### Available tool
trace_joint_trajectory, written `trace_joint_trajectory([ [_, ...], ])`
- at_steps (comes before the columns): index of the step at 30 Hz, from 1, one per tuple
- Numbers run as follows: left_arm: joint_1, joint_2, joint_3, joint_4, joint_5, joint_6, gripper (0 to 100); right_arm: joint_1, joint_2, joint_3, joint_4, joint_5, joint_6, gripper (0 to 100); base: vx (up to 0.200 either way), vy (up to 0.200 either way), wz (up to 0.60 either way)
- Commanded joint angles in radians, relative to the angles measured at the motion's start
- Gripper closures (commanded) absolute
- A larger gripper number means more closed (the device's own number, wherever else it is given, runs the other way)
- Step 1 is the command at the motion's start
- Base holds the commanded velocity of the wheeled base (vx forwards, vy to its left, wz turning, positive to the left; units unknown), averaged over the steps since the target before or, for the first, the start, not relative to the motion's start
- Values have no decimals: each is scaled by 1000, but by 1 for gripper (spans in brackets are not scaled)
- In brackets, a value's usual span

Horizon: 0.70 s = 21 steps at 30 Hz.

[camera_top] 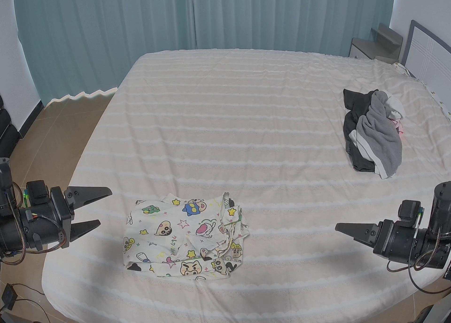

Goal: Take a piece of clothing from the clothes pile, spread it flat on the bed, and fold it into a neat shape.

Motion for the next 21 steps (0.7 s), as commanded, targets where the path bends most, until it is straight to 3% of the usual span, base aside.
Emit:
trace_joint_trajectory([
  [1, 0, 1, 3, -2, -2, 0, 0, 2, 33, -52, 5, 0, -17, 0, 0, 0, 0],
  [11, 0, 43, 11, -30, -3, -5, 0, 70, 165, -130, 47, -71, -71, 0, 0, 0, 0],
  [19, 23, 54, 38, -109, -8, -57, 0, 87, 248, -233, 50, -72, -76, 0, 0, 0, 0],
  [21, 26, 62, 58, -154, -8, -57, 0, 102, 268, -250, 50, -72, -76, 0, 0, 200, 0],
])
